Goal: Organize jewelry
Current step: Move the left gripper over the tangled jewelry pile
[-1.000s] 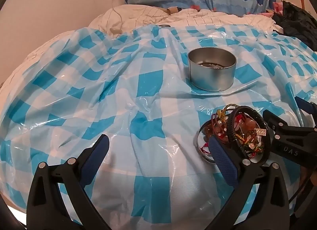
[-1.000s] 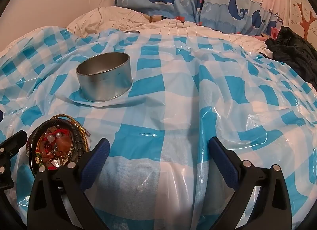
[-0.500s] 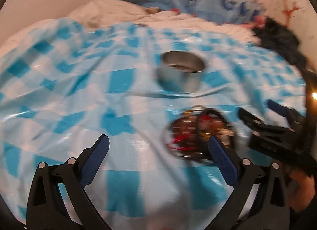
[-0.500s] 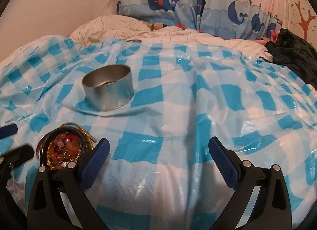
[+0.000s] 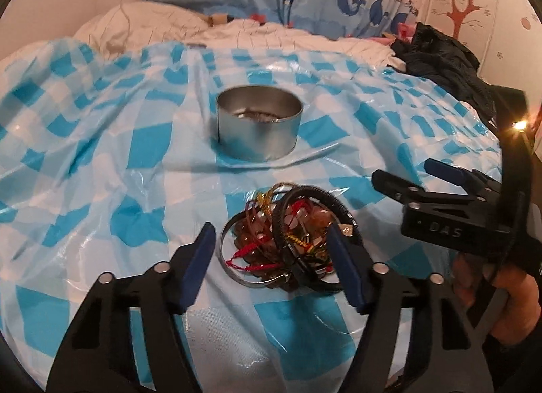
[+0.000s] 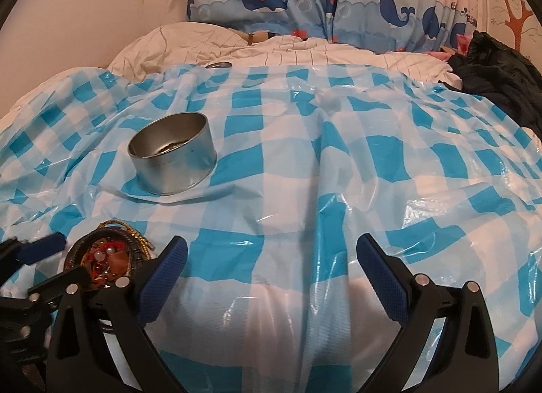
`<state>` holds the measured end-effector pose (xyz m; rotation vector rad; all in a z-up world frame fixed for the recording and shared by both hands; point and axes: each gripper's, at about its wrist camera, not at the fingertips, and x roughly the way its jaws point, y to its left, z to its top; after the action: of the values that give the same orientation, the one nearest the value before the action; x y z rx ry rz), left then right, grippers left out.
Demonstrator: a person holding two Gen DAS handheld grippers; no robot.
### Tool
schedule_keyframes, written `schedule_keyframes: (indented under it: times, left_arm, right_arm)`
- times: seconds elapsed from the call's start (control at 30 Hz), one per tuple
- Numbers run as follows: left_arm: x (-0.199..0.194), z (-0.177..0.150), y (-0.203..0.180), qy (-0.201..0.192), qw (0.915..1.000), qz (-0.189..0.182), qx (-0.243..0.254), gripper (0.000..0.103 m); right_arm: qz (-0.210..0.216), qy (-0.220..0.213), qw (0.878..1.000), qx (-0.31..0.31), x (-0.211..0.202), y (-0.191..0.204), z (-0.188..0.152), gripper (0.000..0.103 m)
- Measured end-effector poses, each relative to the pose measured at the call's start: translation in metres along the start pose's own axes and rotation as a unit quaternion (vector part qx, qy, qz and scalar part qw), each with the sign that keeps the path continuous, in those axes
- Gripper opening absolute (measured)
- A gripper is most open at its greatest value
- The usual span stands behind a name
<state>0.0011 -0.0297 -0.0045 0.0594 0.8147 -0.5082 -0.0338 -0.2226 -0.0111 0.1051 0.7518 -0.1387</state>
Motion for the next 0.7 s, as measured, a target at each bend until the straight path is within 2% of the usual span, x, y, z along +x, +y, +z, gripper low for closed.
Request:
schedule_keyframes:
  times: [0.43,0.7]
  left_arm:
    - [0.0000,0.0012,-0.0018,-0.002,0.9998,0.020,-0.004,0.060]
    - [-0.0014,0.0033,-0.0018,-0.011,0.9994,0.031,-0.009,0.072]
  right_arm:
    - [0.005,0.012,1.000,0.001,0.0061,0.0022,-0.0027,0.096]
    - [0.004,0.013,1.000,0.000,0.0071,0.0029,-0.0035,0.096]
